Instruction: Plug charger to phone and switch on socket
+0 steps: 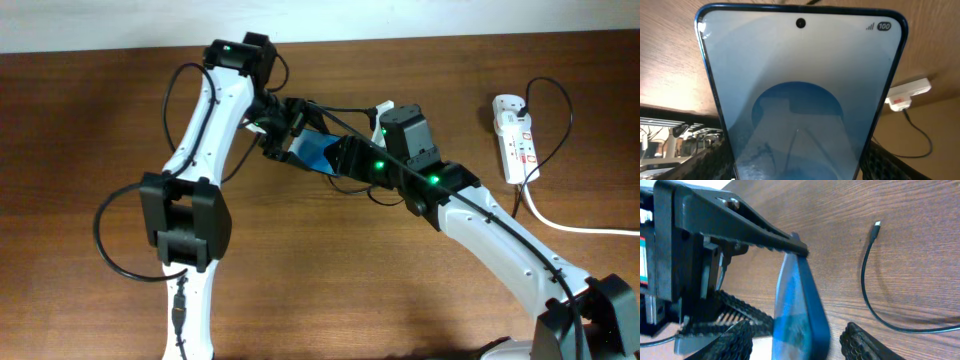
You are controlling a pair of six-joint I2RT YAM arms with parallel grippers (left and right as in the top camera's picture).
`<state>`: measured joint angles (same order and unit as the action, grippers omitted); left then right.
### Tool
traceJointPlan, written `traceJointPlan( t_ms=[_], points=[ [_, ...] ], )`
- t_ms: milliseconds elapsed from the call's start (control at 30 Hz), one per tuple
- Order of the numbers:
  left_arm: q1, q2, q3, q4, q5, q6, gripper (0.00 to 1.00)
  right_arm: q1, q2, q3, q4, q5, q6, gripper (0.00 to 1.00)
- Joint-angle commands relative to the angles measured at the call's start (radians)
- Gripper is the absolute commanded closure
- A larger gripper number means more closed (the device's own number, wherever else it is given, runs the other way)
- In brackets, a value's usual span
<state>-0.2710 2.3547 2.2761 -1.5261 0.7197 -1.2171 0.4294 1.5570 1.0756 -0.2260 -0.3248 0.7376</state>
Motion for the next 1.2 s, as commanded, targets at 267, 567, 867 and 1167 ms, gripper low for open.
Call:
traceJointPlan(
  t_ms=[267,567,867,1167],
  points=[
    [-0.051,-0.001,0.026,-0.005,0.024,-0.002,1.0,0.011,0.026,0.023,0.001,0.042,0.009,0.51],
    [-0.051,-0.001,0.026,-0.005,0.024,-0.002,1.0,0.035,0.073,0.023,-0.001,0.049,0.05,0.6],
    [-0.051,-0.001,0.026,-0.005,0.047,-0.002,1.0,0.035,0.073,0.023,0.007,0.045,0.11,0.75],
    [-0.051,-0.001,0.026,-0.005,0.047,-0.002,1.0,0.035,0.073,0.023,0.024,0.019,0.162,0.85]
  ],
)
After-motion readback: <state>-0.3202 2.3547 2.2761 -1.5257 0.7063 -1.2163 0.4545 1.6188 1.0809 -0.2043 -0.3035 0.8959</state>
